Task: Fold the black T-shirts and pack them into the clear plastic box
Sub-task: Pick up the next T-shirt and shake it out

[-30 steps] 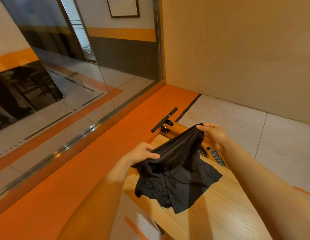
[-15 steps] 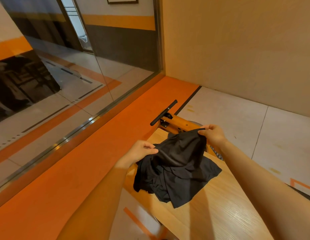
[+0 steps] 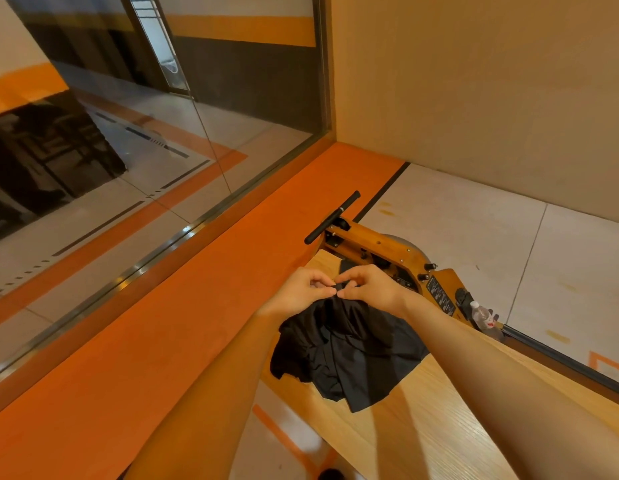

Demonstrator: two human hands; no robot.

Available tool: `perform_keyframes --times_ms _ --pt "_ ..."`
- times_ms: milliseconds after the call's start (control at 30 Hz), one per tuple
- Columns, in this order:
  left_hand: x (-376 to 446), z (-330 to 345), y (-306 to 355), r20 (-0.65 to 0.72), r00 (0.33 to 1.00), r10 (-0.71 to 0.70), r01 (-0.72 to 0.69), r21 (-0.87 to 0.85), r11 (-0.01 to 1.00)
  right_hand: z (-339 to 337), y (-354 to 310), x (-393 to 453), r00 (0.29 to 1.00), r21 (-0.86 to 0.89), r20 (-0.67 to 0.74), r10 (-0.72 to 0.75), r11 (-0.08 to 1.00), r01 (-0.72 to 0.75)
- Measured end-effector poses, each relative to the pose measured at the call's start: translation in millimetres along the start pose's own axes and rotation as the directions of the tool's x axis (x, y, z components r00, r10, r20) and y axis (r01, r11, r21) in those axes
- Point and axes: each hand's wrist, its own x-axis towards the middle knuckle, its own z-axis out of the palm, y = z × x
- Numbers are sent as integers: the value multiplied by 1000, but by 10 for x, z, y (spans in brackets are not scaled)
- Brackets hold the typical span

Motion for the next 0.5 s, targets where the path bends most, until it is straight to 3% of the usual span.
perform_keyframes --times_ms 167,267,367,500 --pt "33 29 -54 -24 999 -48 47 -16 999 -8 31 -23 997 31 -76 -16 999 18" --pt "40 31 -81 35 995 -88 88 4 996 -52 65 -14 984 45 -178 8 999 0" --pt "41 19 -152 89 988 -125 123 20 992 -143 115 -3 954 81 -296 38 997 -15" --pt "28 7 -232 56 991 -125 123 36 992 -314 201 -4 884 138 -463 65 990 -1"
